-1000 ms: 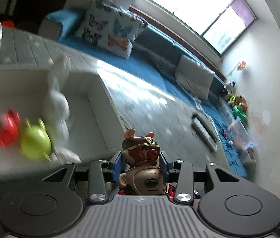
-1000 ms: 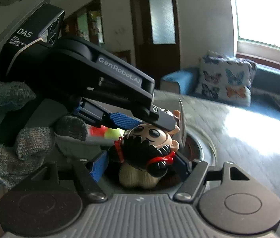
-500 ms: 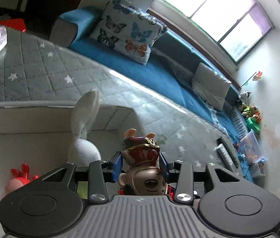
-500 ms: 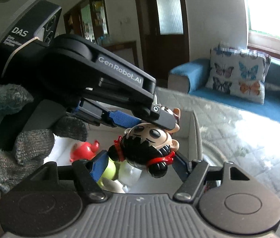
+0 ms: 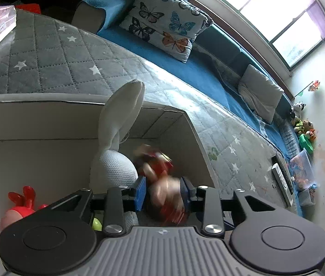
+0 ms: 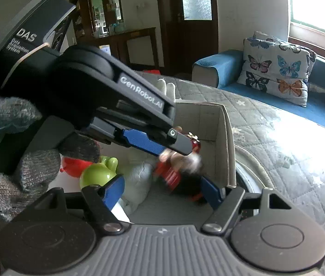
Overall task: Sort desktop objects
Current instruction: 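Lift the doll with the right gripper and carry it into the shoebox, then open the right gripper to release the doll beside the bunny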
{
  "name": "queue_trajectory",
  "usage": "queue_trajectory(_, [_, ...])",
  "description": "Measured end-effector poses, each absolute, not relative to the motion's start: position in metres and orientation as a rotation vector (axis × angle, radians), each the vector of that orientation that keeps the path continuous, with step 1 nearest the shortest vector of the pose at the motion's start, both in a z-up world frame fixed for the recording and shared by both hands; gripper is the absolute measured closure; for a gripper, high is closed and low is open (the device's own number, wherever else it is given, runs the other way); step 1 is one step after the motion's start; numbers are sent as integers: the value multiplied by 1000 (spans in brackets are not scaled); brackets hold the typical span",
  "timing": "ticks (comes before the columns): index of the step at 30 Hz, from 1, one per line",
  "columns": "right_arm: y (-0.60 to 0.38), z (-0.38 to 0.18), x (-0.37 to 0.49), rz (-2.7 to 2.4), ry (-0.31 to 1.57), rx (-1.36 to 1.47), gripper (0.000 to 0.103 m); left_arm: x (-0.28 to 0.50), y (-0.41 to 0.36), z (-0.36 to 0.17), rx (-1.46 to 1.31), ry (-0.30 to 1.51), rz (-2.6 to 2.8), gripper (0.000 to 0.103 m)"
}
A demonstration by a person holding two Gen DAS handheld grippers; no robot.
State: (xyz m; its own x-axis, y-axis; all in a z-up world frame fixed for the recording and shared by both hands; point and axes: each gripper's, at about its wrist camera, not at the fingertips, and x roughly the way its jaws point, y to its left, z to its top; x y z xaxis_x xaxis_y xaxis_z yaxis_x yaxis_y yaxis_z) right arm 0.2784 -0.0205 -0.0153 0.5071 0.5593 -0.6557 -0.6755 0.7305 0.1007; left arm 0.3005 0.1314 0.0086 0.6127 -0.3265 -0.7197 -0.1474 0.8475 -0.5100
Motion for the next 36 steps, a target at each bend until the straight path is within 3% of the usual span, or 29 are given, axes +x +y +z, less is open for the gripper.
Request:
queue_trajectory(24, [-54,14,209,714,640,-125,27,222,124,53,-520,811,-120,68])
queue_trajectory(27, [-61,15,192,698,623,-131,22,205,121,56,-509,797,-122,68])
queue_trajectory(36, [-77,2,161,680,641,-126,21,165,110,47,-479,800,-127,68])
